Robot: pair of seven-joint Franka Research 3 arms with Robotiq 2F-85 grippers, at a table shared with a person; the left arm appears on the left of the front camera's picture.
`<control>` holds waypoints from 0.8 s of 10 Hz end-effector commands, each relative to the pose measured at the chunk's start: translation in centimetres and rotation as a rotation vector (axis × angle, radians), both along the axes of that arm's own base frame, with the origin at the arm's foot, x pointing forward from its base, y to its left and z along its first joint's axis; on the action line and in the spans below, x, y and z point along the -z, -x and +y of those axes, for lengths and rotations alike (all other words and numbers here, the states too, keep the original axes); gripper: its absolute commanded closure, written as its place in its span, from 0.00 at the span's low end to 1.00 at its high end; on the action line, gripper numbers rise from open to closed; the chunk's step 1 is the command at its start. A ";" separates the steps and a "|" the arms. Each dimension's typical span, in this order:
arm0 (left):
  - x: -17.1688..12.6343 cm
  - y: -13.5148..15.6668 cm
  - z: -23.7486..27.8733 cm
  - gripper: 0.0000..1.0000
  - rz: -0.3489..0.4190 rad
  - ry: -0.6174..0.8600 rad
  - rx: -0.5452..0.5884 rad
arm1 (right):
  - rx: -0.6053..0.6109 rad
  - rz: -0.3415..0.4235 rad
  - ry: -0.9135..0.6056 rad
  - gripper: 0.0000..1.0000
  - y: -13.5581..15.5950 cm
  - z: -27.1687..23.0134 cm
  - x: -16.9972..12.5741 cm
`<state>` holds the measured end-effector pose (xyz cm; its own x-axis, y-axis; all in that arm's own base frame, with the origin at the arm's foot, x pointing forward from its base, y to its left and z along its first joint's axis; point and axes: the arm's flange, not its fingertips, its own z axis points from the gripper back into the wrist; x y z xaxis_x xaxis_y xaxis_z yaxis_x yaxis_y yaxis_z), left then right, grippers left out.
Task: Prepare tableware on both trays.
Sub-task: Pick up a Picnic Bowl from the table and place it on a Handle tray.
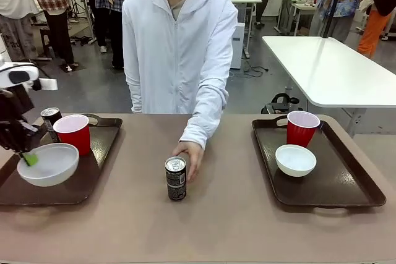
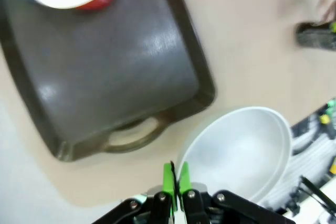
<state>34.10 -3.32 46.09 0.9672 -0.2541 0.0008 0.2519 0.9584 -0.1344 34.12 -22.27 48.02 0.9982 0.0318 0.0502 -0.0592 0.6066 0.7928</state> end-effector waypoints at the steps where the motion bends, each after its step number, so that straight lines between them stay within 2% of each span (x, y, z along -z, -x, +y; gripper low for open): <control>1: -0.2 -2.1 2.0 1.00 0.019 0.008 -0.034 | -0.005 -0.018 -0.014 0.00 0.3 0.3 0.2; 3: -0.5 -2.6 2.1 1.00 0.007 0.009 -0.087 | -0.005 -0.018 -0.014 0.00 0.3 0.3 0.2; 4: 0.2 -1.5 2.7 1.00 0.016 0.014 -0.055 | -0.005 -0.018 -0.014 0.00 0.3 0.3 0.2; 8: 0.2 -1.5 2.7 1.00 0.016 0.014 -0.055 | -0.005 -0.018 -0.014 0.00 0.3 0.3 0.2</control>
<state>35.98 -0.63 45.99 0.9809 -0.1937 -0.0161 0.1893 0.9707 -0.1482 34.11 -22.28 48.01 0.9983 0.0312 0.0501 -0.0588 0.6067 0.7927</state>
